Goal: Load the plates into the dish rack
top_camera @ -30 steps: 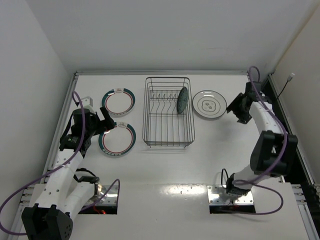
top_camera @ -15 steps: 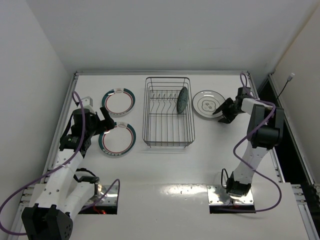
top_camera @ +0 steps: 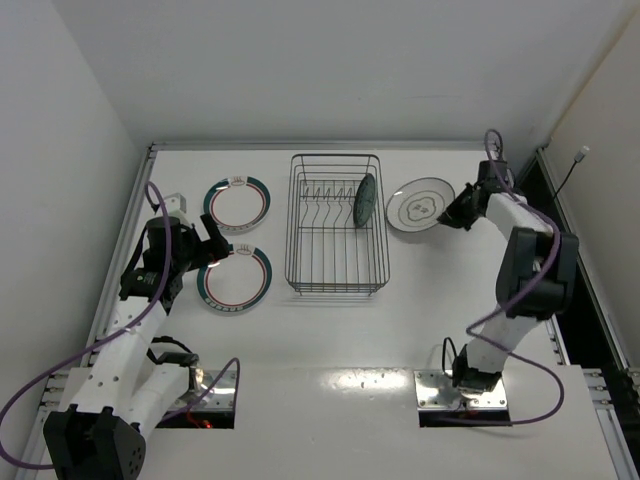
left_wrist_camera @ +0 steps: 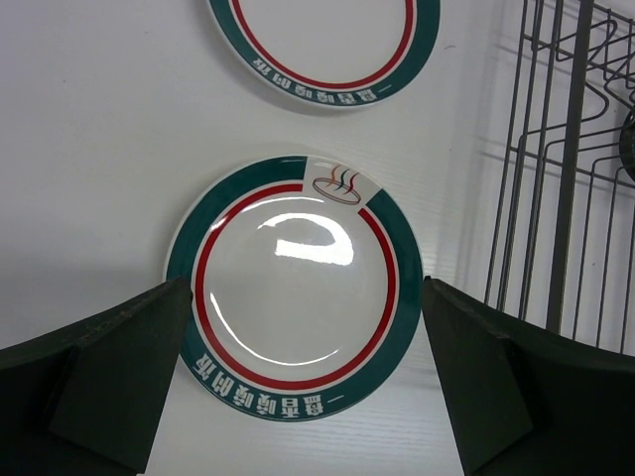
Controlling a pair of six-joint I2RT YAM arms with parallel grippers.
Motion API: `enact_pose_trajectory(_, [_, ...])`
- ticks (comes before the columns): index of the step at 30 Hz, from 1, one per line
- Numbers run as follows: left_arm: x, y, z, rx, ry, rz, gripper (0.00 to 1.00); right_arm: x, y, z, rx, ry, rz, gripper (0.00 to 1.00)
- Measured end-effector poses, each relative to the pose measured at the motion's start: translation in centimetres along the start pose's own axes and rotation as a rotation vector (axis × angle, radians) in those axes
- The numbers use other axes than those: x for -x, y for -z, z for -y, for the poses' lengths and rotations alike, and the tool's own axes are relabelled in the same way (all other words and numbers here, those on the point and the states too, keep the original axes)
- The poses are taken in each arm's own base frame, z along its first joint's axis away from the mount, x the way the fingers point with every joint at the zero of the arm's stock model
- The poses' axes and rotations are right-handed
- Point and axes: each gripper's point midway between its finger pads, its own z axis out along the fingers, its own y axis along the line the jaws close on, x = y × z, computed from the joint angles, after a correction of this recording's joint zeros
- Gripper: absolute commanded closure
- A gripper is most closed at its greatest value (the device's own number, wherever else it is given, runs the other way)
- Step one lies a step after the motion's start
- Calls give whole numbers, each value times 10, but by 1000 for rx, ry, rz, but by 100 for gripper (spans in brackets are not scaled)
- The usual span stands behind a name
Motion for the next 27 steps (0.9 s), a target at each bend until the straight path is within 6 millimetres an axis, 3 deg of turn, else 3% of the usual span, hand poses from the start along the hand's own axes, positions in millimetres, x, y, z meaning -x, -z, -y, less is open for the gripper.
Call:
enact_pose_trajectory(4, [-1,-1,0,2,0,-4,0,18,83,-32,-83,121,264,100])
enact_pose_trajectory(7, [-2,-1,-1,3,0,-7,0,22,144,-78,-84,205,443,100])
enact_pose_trajectory(9, [-2,-1,-1,3,0,-8,0,17,173,-111,-57,254,527,100])
enact_pose_trajectory(12, [-1,-1,-1,3,0,-7,0,1,199,-147,-34,316,601,100])
enact_pose_trajectory(17, [-2,-1,-1,3,0,-7,0,-27,203,-176,-83,428,628,100])
enact_pose_trajectory(27, [-2,-1,-1,3,0,-7,0,-79,143,-207,-318,692,624,100])
